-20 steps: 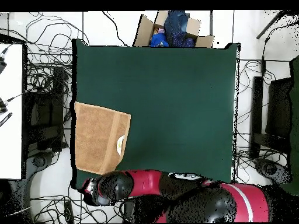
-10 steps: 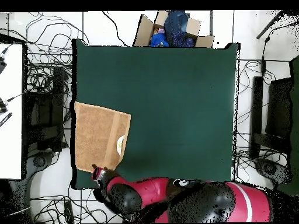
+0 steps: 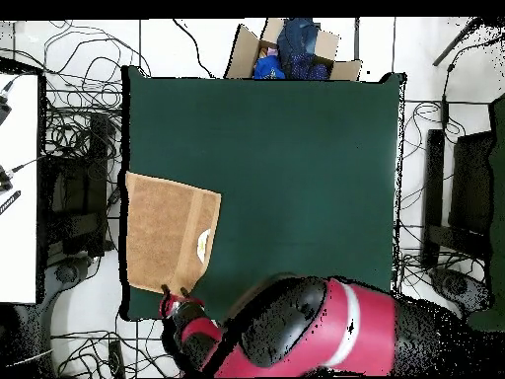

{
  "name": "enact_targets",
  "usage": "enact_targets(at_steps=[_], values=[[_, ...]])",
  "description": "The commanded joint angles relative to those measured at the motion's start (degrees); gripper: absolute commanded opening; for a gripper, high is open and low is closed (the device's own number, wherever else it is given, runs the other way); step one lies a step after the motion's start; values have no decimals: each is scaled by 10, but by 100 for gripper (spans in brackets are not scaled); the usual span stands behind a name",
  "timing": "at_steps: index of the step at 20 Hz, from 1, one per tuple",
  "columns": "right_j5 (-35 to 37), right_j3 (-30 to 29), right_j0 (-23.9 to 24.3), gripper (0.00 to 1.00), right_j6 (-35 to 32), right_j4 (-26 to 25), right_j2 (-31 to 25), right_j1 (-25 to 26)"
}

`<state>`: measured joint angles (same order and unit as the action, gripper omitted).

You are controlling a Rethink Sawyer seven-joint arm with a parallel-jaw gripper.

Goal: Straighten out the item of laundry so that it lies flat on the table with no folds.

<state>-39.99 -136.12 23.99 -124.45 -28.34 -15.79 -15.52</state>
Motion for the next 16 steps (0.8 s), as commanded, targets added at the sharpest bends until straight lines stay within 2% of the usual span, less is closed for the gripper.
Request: enact_targets(at_steps=[1,5,8,13,16], values=[[2,112,-117,100,-20,75,131,58],[0,130,-137,100,-32,96,154,42],[11,128,-126,100,-45,82,149,27],[108,109,-108,100,-30,71,150,-39],[140,106,-97,100,-27,59,145,-59]])
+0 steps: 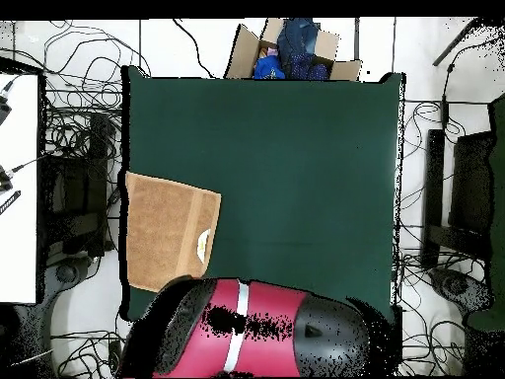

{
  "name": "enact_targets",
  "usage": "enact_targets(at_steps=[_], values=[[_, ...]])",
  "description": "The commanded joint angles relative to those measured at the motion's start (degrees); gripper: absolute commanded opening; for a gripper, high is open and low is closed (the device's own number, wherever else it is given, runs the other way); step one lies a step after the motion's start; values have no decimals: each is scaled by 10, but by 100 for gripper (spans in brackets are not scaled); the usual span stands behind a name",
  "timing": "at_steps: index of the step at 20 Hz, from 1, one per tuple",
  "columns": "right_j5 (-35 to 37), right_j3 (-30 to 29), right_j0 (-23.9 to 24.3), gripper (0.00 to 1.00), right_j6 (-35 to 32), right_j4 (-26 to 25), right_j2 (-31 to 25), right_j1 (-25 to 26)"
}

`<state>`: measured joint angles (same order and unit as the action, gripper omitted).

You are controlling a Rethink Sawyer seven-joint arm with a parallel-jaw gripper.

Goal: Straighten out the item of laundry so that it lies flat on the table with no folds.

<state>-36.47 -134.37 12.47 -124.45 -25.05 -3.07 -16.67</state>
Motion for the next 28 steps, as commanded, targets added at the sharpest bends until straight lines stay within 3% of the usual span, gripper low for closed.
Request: enact_targets(at_steps=[1,8,12,15,23,28], values=[[122,86,28,100,-25,18,12,-60],[286,88,66,100,-4,27,-27,-144],[372,120,63,100,11,35,-29,-153],[416,150,78,100,35,5,-60,-145],[393,198,105,100,27,-39,-103,-105],[454,241,104,100,55,-55,-119,-105]])
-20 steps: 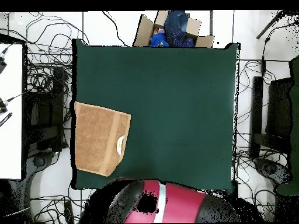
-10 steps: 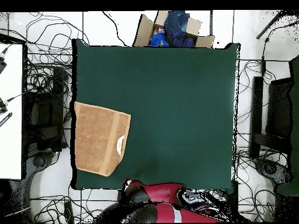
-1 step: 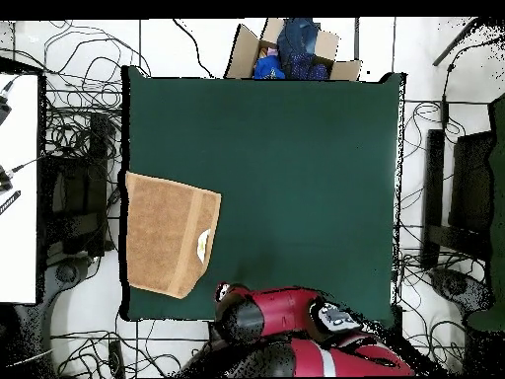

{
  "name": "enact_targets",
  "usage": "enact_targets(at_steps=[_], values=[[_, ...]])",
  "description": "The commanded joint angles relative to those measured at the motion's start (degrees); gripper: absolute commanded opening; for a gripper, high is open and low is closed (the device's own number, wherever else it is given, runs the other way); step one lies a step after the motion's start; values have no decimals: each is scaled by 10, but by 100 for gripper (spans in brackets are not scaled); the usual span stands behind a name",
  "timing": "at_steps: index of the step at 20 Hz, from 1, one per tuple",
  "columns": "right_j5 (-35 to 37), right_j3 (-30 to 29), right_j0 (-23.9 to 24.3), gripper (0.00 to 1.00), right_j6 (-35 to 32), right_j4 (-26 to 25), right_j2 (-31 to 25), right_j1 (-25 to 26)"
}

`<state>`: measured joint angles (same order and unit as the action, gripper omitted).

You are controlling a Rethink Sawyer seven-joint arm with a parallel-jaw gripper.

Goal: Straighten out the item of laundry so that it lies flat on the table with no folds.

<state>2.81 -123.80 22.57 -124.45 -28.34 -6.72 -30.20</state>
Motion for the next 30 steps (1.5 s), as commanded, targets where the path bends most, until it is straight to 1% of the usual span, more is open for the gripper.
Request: enact_targets(at_steps=[1,4,7,12,22,30], values=[[69,144,0,100,54,-22,-81,28],[93,155,-2,100,44,-8,-85,21],[95,164,-1,100,23,10,-91,16],[115,187,-5,100,10,24,-96,16],[185,250,-11,100,8,50,-105,31],[175,274,-20,100,-21,64,-97,36]])
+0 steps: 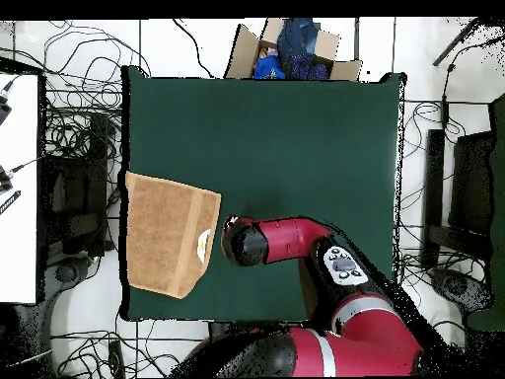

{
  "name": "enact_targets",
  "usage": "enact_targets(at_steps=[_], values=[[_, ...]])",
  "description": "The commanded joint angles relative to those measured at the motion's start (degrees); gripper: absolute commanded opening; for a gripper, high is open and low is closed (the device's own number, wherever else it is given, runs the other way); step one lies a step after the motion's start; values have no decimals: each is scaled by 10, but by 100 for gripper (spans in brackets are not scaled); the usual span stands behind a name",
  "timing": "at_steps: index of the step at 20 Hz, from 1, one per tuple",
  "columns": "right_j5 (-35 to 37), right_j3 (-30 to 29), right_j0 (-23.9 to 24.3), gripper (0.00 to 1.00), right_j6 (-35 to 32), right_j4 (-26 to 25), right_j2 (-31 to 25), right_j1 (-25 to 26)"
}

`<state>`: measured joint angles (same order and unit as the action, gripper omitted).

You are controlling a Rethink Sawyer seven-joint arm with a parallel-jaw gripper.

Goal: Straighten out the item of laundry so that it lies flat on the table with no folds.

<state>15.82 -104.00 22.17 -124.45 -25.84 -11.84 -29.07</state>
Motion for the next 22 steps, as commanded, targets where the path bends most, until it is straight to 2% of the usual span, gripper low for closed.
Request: enact_targets(at_steps=[1,9,13,16,19,22], values=[[45,78,-16,100,-28,47,-47,26],[5,71,9,100,-52,107,-92,52],[-5,62,29,100,-32,115,-120,67],[-24,47,49,100,-48,133,-137,91],[-43,21,65,100,-66,142,-140,116],[-48,16,70,100,-58,133,-135,119]])
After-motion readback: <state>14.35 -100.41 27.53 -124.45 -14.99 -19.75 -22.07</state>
